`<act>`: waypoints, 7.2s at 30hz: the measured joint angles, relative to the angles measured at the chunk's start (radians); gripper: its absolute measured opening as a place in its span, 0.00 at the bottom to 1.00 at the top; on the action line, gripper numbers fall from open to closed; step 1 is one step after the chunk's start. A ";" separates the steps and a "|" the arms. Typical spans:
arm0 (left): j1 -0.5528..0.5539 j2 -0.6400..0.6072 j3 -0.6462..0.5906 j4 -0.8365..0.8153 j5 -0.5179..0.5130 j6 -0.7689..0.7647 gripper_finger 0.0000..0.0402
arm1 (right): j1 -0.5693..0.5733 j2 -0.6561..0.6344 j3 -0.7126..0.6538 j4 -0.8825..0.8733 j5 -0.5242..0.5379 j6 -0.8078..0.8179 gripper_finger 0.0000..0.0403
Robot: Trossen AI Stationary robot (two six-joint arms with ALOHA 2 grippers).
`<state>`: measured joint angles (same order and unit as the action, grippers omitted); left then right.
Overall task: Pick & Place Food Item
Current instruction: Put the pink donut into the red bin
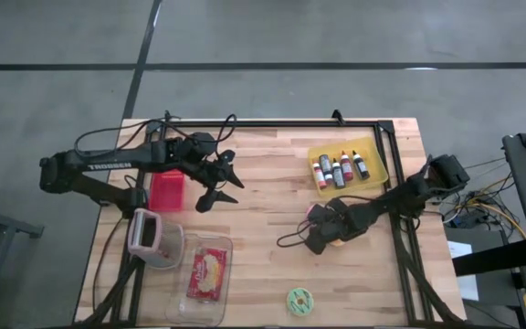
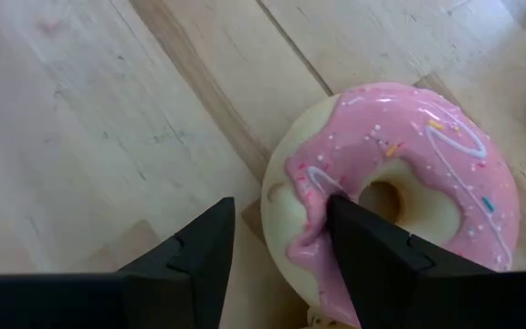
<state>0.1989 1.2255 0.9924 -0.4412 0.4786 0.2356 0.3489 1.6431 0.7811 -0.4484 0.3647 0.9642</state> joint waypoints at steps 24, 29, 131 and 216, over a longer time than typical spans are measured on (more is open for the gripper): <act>0.000 0.000 0.000 0.000 -0.002 0.000 0.58 | -0.002 -0.010 -0.003 0.009 0.004 -0.041 0.08; 0.000 0.000 0.000 0.000 -0.002 0.000 0.58 | -0.004 -0.010 -0.003 0.010 0.004 -0.042 0.07; 0.000 0.026 -0.336 0.923 -0.010 0.101 0.58 | -0.160 -0.212 -0.002 1.078 -0.144 -1.099 0.07; 0.000 0.087 -0.325 0.982 0.001 0.106 0.18 | -0.190 -0.213 -0.002 1.067 -0.154 -1.053 0.60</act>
<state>0.1989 1.3128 0.6674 0.5411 0.4793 0.3417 0.1589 1.4300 0.7795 0.6182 0.2111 -0.0890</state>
